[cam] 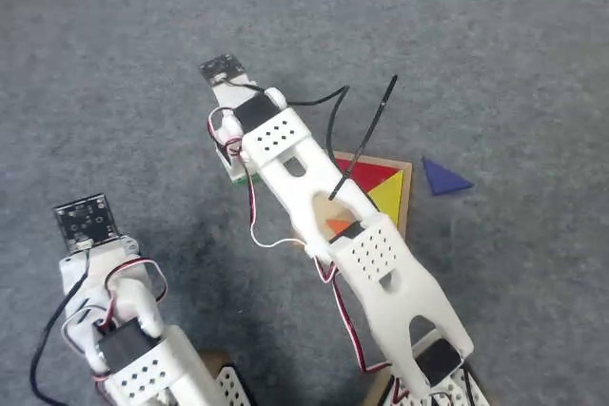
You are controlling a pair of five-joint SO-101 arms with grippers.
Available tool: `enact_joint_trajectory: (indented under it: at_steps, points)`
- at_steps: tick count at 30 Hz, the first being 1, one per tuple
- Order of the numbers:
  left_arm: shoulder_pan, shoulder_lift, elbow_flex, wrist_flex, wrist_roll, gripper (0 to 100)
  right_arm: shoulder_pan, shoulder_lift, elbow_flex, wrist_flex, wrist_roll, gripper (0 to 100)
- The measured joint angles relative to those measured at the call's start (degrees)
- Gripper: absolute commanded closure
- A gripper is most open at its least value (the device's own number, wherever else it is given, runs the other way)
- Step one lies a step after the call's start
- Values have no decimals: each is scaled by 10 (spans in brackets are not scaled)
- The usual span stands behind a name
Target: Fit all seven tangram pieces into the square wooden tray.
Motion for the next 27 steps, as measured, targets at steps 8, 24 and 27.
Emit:
enact_joint_trajectory:
  at_steps: [8, 24, 27]
  points:
    - [51, 0, 0, 29, -27, 985, -16, 2, -33, -10, -72, 753]
    - [54, 0, 0, 29, -47, 985, -17, 72, -54, -22, -157, 753]
    - [54, 0, 0, 29, -47, 985, -17, 76, -60, -21, -157, 754]
